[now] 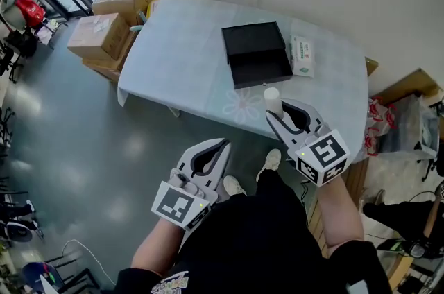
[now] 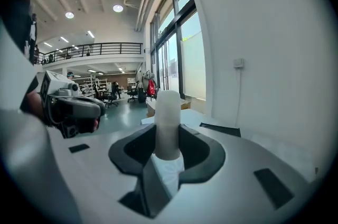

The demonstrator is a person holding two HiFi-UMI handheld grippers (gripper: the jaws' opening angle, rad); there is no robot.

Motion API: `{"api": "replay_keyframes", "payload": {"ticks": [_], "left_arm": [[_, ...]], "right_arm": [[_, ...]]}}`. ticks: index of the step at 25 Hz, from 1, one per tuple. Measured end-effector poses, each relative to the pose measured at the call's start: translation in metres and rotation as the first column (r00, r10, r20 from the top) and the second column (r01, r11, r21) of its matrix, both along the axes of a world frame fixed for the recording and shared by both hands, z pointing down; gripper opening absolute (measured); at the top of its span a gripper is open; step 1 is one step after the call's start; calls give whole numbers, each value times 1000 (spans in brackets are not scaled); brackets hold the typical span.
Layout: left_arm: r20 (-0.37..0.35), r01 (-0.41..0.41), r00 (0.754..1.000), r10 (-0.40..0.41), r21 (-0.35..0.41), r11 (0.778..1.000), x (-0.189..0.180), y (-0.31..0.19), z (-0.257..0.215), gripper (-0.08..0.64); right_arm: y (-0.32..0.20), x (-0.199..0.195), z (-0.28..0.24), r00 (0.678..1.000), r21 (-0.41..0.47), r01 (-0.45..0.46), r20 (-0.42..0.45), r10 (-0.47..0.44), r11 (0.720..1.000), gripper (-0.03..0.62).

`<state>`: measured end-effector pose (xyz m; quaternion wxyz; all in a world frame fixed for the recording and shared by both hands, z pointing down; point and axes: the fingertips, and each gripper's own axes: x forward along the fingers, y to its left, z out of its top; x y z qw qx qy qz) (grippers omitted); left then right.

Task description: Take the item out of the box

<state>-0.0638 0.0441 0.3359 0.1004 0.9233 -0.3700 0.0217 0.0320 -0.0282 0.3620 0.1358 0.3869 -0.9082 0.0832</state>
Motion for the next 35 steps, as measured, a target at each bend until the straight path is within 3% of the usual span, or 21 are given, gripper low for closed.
{"api": "replay_keyframes", "payload": {"ticks": [20,35], "left_arm": [[-8,-41,999,41,-11,999,27,24,9,8],[-9,-31,999,31,-16,999,18,19,14,8]], "right_arm": [[84,2,3,994,-45,7,105,-2,999,137],[88,-9,11,995,-69,33,98,-26,997,135]]}}
